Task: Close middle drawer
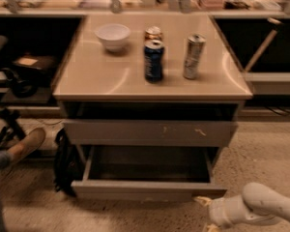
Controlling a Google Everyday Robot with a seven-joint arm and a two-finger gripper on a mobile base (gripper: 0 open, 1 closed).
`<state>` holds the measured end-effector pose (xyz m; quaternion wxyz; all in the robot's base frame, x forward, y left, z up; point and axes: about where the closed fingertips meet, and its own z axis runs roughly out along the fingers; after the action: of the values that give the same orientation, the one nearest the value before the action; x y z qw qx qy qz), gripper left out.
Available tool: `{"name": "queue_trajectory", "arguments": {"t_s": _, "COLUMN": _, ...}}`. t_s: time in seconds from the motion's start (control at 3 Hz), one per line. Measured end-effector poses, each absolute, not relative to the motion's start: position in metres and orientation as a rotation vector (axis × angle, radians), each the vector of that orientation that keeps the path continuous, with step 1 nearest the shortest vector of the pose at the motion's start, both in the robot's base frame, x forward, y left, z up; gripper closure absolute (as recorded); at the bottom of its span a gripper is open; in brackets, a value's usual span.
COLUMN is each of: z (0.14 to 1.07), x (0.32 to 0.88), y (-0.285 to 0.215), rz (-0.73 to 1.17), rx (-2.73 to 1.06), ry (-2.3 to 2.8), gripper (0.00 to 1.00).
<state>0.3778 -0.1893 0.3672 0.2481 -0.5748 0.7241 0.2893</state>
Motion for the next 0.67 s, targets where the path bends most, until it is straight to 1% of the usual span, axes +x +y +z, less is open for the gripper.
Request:
{"name": "queue_trajectory", "arguments": {"t_s": 0.33, "z": 0.3746, "x": 0.4104, "y": -0.1859, "rz": 0.769, "rx": -1.574, "ry": 1.93, "gripper": 0.0}}
{"name": "queue_trajectory", "arguments": {"t_s": 0.67, "z": 0.3746, "x": 0.4102, "y": -0.1859, "rz": 0.768, "rx": -1.574, "ry": 1.929, "gripper": 0.0}}
